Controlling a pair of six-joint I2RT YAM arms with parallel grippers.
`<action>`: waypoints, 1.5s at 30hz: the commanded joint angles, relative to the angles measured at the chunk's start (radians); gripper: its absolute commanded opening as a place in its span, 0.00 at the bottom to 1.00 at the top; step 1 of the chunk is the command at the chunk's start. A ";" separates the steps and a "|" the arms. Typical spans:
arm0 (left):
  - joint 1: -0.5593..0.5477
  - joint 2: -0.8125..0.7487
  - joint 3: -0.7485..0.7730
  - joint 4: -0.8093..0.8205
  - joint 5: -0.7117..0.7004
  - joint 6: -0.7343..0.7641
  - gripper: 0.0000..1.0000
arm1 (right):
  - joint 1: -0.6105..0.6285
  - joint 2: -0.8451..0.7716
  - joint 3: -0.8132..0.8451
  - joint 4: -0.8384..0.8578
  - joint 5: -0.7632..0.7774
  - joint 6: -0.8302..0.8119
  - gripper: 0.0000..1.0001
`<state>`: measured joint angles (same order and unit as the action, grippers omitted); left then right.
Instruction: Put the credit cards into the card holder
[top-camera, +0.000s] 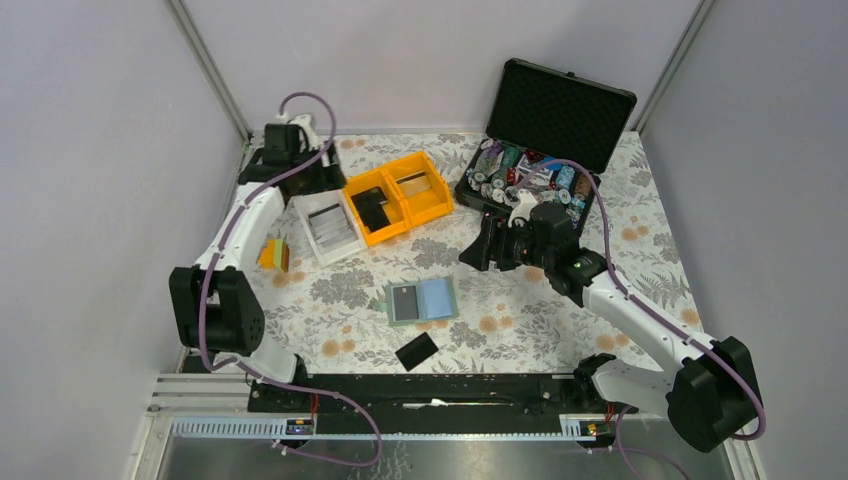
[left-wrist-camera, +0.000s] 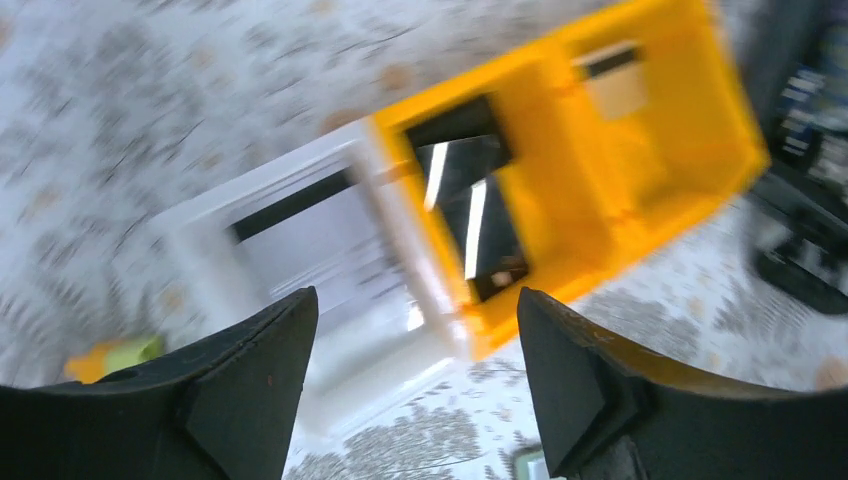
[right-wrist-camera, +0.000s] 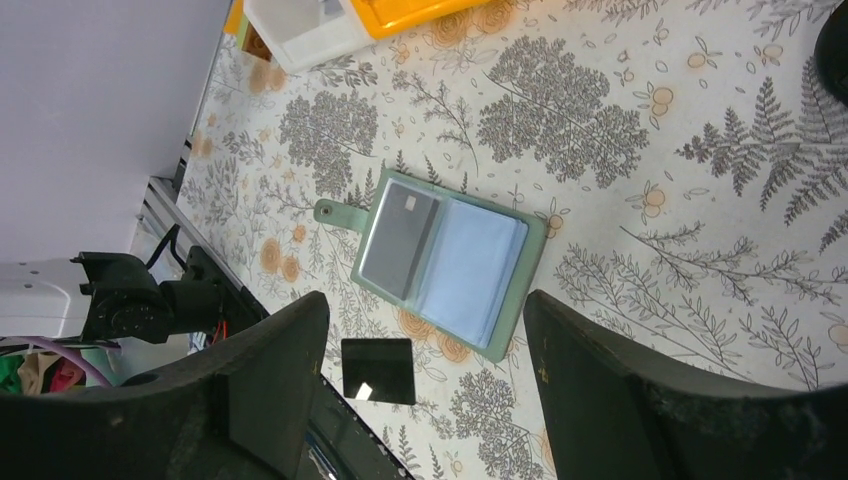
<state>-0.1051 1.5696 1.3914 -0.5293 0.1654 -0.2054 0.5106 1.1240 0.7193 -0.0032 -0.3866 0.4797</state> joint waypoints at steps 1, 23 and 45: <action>0.115 0.013 -0.119 -0.007 -0.176 -0.120 0.78 | 0.011 -0.024 0.040 -0.057 0.008 0.001 0.78; 0.174 0.183 -0.106 -0.098 -0.129 0.017 0.00 | 0.012 0.002 0.024 -0.062 0.027 -0.059 0.78; -0.053 0.182 -0.090 -0.165 -0.147 0.178 0.00 | 0.060 0.294 0.348 -0.130 -0.090 -0.233 0.75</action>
<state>-0.0597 1.7668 1.2694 -0.6529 -0.0574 -0.1432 0.5331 1.3594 0.9607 -0.0959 -0.4892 0.3237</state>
